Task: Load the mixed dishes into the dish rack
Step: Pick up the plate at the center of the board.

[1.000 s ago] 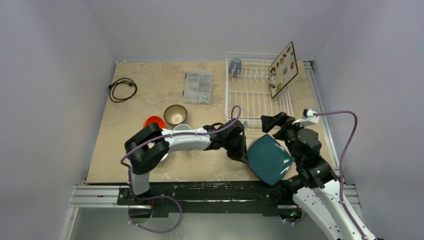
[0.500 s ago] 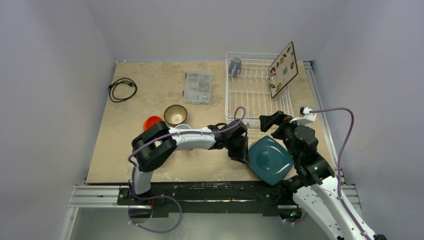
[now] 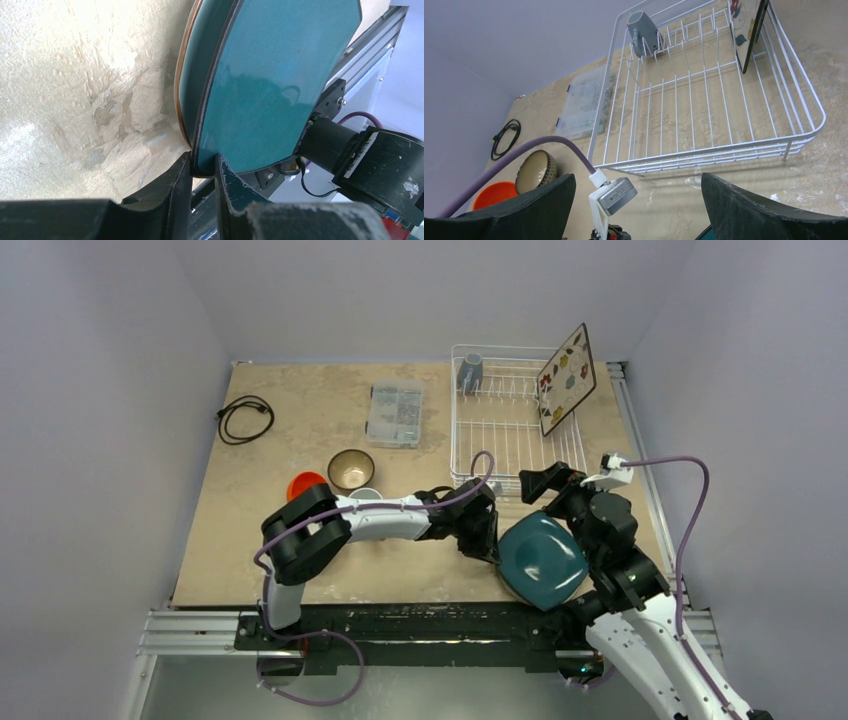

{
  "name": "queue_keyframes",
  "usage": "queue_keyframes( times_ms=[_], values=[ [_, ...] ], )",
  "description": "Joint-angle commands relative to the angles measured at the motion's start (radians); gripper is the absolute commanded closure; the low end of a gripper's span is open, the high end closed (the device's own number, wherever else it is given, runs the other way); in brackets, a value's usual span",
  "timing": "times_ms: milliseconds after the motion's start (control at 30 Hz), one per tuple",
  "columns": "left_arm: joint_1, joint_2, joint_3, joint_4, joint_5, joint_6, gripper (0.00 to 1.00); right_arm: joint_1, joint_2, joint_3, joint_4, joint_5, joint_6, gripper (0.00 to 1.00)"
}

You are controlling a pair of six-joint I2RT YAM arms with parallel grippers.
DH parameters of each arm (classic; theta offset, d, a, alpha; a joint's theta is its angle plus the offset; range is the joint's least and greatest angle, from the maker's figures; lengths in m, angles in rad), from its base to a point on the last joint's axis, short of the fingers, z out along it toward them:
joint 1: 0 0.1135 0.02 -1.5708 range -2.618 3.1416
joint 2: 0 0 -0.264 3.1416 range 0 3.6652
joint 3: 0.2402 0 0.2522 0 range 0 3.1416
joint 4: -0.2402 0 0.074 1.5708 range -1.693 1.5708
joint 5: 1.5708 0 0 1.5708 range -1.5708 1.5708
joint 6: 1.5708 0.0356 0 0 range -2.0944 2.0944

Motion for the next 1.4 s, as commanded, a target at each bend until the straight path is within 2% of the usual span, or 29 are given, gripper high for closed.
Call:
queue_keyframes(
  times_ms=[0,233,467,733,833,933,1167,1367],
  values=[
    [-0.010,-0.073,-0.024,0.104,0.005,-0.002,1.00,0.001,-0.034,0.003,0.029,0.013,-0.002,0.02],
    [-0.010,-0.148,-0.079,0.130,-0.003,-0.023,1.00,0.002,-0.026,-0.004,0.019,0.009,-0.006,0.01],
    [-0.006,-0.269,-0.135,0.081,-0.034,-0.011,1.00,0.001,-0.020,0.006,-0.037,-0.027,0.023,0.02],
    [0.008,-0.348,-0.222,0.049,-0.062,-0.039,1.00,0.001,0.130,0.097,-0.342,-0.175,0.183,0.04],
    [0.014,-0.345,-0.244,0.055,-0.070,-0.049,1.00,0.001,0.165,0.093,-0.400,-0.246,0.218,0.04],
    [0.020,-0.349,-0.272,0.085,-0.072,-0.061,1.00,0.002,0.162,0.038,-0.407,-0.261,0.262,0.03],
    [0.032,-0.355,-0.323,0.130,-0.089,-0.084,1.00,0.002,0.189,-0.078,-0.364,-0.123,0.390,0.04],
    [0.048,-0.338,-0.357,0.183,-0.056,-0.102,1.00,0.001,0.244,-0.130,-0.297,-0.116,0.400,0.05]
  ],
)
